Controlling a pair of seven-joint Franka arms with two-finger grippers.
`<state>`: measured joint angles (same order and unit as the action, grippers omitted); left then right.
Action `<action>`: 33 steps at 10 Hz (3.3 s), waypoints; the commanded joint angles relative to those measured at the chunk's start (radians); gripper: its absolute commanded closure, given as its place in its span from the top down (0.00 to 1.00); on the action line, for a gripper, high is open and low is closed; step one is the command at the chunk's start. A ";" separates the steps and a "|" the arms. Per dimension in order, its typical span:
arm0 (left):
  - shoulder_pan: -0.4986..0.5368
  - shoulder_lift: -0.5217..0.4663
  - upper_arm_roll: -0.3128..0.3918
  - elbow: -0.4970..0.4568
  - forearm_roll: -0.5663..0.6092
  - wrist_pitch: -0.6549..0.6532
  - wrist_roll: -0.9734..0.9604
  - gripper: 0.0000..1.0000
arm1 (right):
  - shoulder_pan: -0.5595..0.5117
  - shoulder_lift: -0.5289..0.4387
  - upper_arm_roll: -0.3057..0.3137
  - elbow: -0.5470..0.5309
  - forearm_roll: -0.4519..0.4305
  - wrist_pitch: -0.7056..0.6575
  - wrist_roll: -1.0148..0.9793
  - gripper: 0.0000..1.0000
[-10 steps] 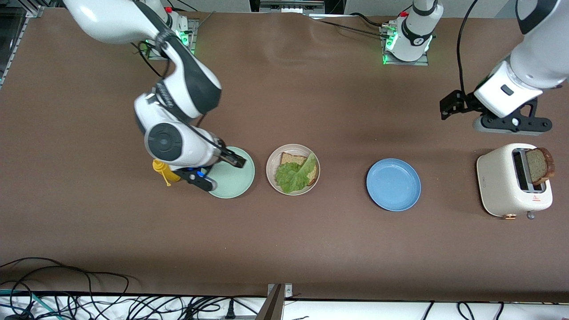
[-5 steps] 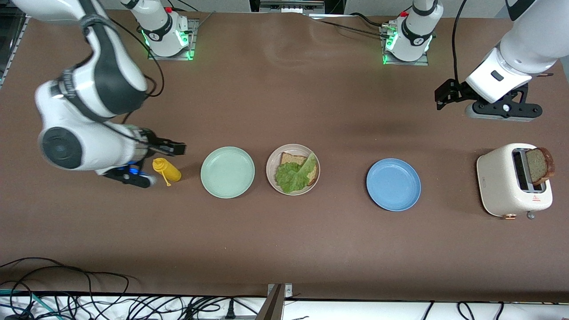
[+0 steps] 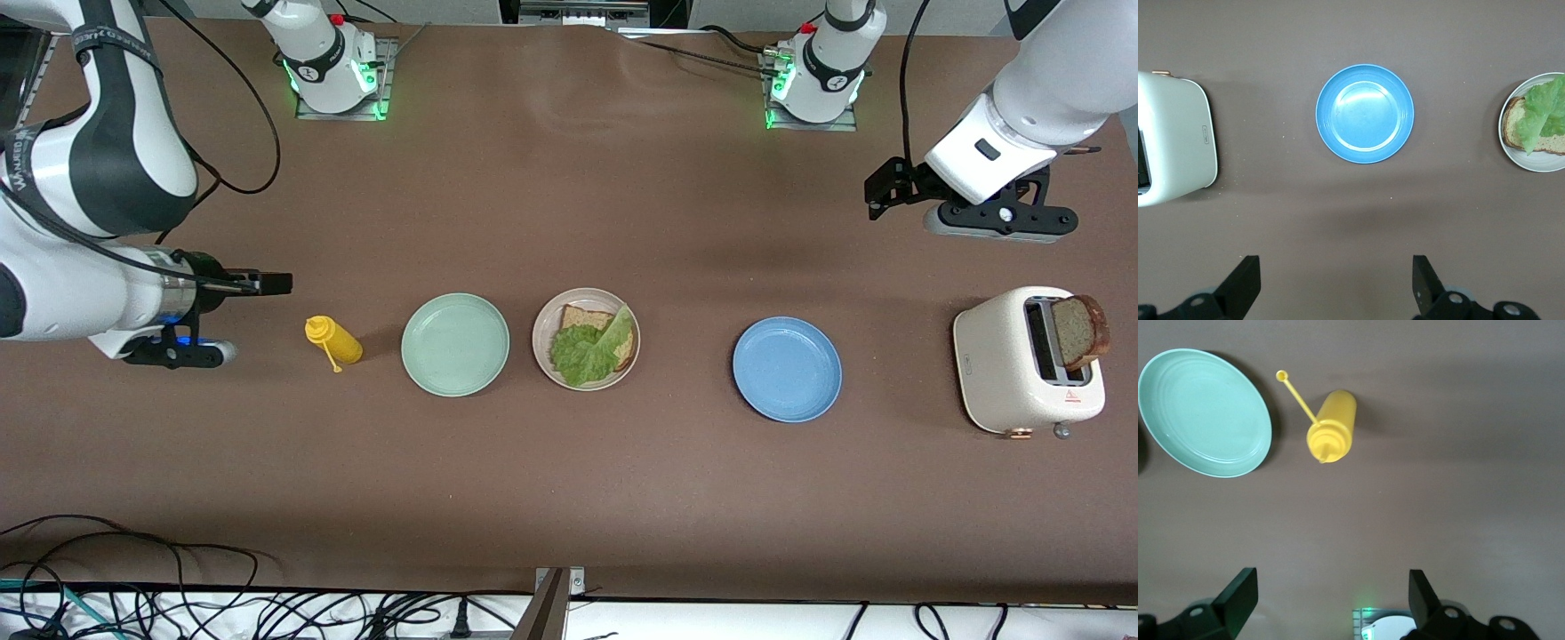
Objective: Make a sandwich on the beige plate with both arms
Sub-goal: 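Reach the right gripper to the yellow mustard bottle and grasp it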
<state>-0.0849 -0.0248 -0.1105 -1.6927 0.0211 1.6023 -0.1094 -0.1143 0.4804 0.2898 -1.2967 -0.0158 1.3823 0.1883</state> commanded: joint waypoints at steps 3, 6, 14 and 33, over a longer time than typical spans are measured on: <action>-0.009 -0.018 0.006 -0.012 -0.006 0.010 -0.003 1.00 | 0.004 -0.182 -0.113 -0.290 0.022 0.293 -0.333 1.00; -0.007 -0.018 0.008 -0.013 -0.006 0.008 -0.004 1.00 | 0.008 -0.305 -0.130 -0.514 0.042 0.521 -0.466 1.00; -0.007 -0.018 0.008 -0.013 -0.006 0.008 -0.004 1.00 | 0.008 -0.367 -0.231 -0.791 0.400 0.852 -1.174 1.00; -0.009 -0.018 0.008 -0.013 -0.004 0.008 -0.003 1.00 | 0.010 0.038 -0.244 -0.747 1.059 0.920 -2.201 1.00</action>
<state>-0.0856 -0.0252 -0.1092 -1.6932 0.0209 1.6045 -0.1095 -0.1072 0.4957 0.0369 -2.0703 1.0169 2.3014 -1.9914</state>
